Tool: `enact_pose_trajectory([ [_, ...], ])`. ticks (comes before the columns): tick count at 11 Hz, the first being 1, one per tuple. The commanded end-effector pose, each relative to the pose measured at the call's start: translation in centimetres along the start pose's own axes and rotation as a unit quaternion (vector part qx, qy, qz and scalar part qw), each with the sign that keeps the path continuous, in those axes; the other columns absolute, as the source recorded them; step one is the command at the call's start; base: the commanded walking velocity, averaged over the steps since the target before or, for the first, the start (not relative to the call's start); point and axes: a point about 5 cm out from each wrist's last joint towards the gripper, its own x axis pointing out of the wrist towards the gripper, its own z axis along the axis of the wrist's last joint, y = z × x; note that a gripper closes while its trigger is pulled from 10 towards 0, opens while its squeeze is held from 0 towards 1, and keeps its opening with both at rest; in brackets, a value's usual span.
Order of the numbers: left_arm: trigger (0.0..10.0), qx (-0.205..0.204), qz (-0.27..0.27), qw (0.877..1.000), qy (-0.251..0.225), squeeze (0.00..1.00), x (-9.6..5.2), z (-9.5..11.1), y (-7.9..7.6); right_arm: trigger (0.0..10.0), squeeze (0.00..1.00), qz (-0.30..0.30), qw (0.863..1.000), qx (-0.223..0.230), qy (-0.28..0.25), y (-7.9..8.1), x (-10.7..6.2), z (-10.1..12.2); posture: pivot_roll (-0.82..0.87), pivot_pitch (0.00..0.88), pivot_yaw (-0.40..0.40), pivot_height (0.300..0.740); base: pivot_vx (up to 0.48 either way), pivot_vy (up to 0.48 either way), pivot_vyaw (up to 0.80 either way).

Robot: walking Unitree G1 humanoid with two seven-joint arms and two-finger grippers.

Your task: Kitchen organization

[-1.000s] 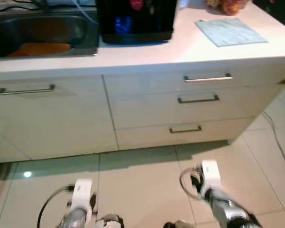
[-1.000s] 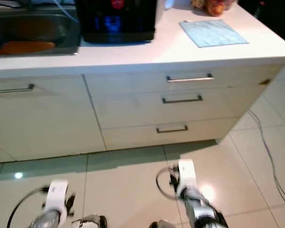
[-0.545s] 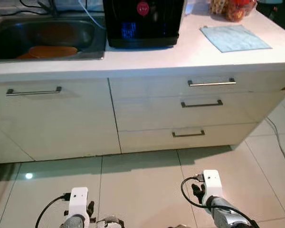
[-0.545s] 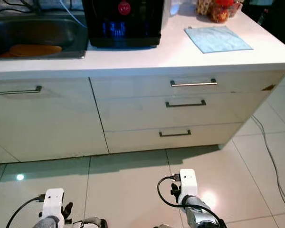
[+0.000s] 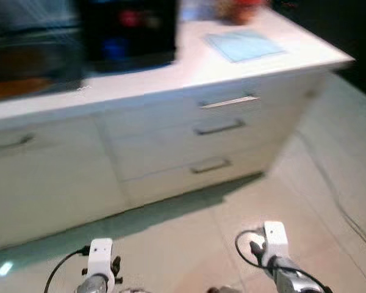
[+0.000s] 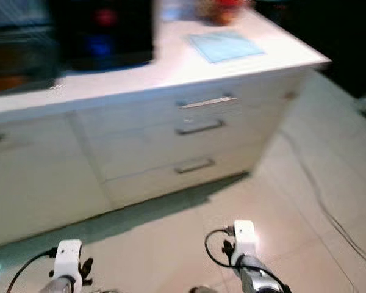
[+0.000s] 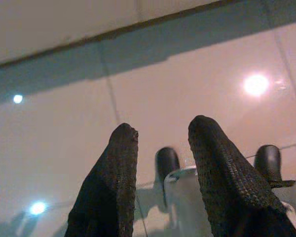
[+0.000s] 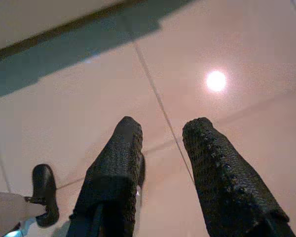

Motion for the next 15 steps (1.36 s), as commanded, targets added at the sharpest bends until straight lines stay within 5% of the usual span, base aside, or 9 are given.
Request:
enact_pose_trajectory([
  [1,10.0,0.002,-0.002,1.000,0.004,0.00,-0.07,-0.26,0.06,10.0,0.00,-0.005,1.000,0.009,0.007,-0.11,-0.01,-0.14,0.06,0.055,0.008,0.740,0.000,0.000,-0.77],
  [15,10.0,0.012,0.004,1.000,0.011,0.00,-0.12,-0.48,0.46,10.0,0.00,-0.021,0.998,0.053,0.005,-0.46,-0.02,-0.10,0.06,0.077,0.018,0.740,0.000,0.000,-0.77],
])
